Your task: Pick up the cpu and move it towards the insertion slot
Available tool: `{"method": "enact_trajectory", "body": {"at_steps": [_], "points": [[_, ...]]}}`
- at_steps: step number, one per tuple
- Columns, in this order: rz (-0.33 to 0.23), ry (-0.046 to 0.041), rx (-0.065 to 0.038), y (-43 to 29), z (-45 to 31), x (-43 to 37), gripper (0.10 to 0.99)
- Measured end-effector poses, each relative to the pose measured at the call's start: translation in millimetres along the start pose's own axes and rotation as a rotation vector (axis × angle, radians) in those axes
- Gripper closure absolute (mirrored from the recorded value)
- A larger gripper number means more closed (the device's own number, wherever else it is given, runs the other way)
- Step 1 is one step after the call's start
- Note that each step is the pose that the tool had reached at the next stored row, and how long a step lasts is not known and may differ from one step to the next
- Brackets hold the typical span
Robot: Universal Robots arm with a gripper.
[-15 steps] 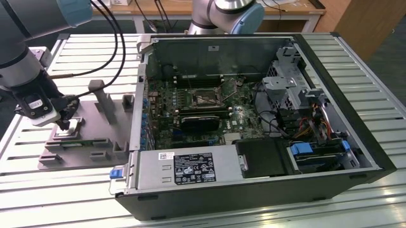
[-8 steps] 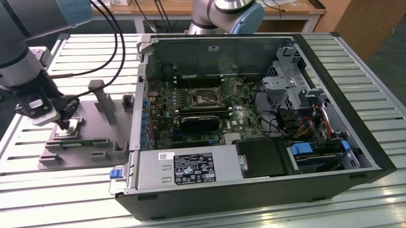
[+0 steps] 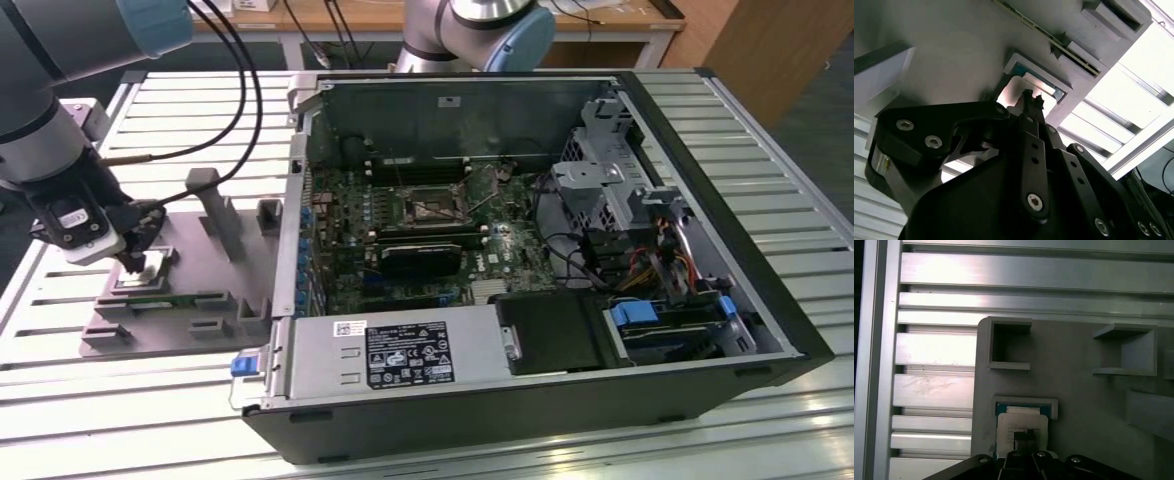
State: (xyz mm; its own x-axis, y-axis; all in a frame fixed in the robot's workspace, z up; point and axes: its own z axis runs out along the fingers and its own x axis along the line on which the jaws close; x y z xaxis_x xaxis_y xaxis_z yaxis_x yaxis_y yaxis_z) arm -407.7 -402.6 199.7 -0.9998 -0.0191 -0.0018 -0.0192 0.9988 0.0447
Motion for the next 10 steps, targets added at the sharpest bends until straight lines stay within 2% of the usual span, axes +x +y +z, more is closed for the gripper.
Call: {"method": "enact_trajectory", "body": {"at_steps": [1,2,3,6,7,9,10], "points": [[0.000,0.0000,0.000,0.0,0.0,0.1,0.973],[0.000,0.0000,0.000,0.0,0.0,0.1,0.918],[0.000,0.0000,0.000,0.0,0.0,0.2,0.918],[0.000,0.0000,0.000,0.0,0.0,0.4,0.737],[0.000,0.0000,0.000,0.0,0.0,0.5,0.737],[0.000,0.0000,0.000,0.0,0.0,0.6,0.620],[0.000,0.0000,0.000,0.0,0.0,0.6,0.620]]}}
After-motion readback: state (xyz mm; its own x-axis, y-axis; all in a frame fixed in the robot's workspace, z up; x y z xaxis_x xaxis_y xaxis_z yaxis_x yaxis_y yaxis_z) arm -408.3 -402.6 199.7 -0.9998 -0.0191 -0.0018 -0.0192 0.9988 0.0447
